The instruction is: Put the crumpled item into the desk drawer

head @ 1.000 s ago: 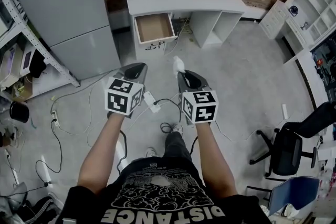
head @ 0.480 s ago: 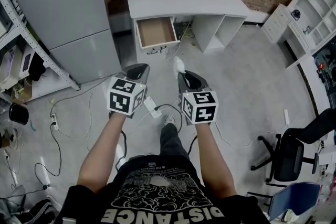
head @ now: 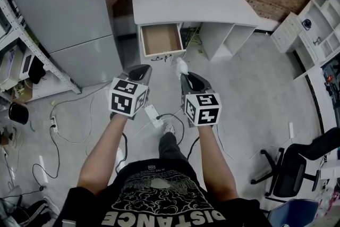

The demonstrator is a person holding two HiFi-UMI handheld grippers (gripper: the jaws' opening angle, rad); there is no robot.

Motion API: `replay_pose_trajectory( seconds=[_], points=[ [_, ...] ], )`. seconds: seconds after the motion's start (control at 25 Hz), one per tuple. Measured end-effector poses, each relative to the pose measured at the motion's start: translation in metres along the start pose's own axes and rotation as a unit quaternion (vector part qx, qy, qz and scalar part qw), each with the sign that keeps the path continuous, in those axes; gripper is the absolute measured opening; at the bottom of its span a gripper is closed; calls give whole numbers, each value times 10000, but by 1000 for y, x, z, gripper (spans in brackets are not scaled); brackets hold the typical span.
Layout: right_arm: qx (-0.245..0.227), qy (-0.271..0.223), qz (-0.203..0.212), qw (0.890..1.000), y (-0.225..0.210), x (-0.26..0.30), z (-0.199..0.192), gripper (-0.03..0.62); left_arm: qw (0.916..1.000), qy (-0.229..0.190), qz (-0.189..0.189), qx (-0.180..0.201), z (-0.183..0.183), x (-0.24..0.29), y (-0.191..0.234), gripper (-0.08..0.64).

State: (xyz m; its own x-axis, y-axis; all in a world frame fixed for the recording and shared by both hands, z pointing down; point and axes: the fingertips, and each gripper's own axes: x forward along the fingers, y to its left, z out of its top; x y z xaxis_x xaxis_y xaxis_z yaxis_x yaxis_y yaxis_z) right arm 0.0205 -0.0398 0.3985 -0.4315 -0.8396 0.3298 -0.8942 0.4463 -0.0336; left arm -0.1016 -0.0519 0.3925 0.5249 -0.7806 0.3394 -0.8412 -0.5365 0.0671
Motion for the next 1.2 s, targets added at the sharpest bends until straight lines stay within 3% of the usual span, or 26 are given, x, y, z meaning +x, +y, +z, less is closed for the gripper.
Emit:
replay_pose_trajectory(
  seconds=[0.72,1.2],
  points=[
    [107,201,430,9988,-86,119,41,55,9972,223,553,-448,42,105,78,-2],
    [65,144,692,9975,-138,190,74,55,9949,261,830,-510,76,169,117,-2]
  ],
)
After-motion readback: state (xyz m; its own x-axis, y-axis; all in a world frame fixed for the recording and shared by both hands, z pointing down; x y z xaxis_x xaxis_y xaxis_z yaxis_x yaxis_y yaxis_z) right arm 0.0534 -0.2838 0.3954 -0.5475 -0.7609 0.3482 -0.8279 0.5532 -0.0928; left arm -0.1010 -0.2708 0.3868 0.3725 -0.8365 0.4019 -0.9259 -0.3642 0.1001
